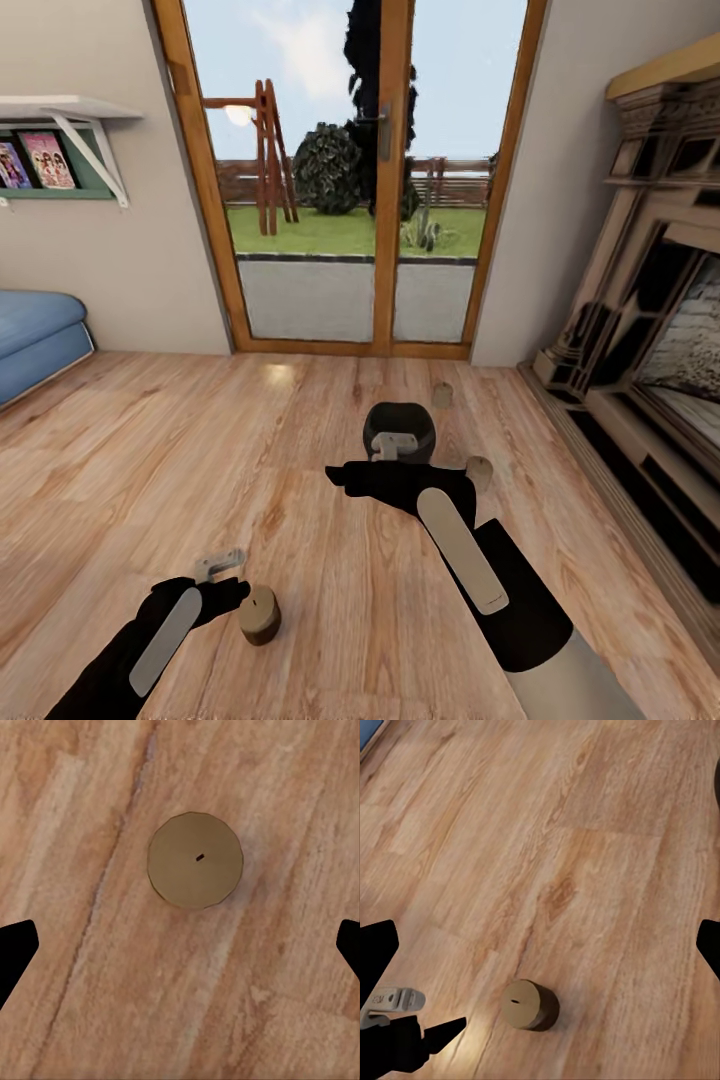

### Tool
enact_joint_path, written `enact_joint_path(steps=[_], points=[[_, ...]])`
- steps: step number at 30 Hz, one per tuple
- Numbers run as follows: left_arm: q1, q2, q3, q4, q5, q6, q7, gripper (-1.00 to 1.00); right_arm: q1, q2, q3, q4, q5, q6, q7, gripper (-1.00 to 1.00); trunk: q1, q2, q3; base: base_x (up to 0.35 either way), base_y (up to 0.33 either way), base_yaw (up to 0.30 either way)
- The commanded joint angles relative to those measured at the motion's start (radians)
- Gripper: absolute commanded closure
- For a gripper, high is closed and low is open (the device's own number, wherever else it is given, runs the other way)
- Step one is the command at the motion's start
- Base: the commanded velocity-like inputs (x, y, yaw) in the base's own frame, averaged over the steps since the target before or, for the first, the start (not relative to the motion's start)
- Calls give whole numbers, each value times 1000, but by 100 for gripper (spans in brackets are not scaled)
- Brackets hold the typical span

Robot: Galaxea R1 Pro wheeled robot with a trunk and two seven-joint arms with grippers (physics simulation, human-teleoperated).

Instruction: Place each of the two pumpkins and all three candles from the living room inside a cabinet in the living room (use any cabinet), then make sure every cabinet is closed, and position the cauldron so it is next to a table in the living room.

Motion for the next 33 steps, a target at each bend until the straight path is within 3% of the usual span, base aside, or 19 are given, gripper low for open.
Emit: enact_joint_path(steps=[1, 33], points=[[-1, 2, -4, -1, 10, 1, 10, -100, -1, 0, 1, -1, -10, 2, -10, -100, 0, -1, -5, 0, 0, 0], [-1, -1, -5, -1, 10, -1, 8, -100, -1, 0, 1, 1, -10, 1, -10, -100, 14, -8, -125, 0, 0, 0]])
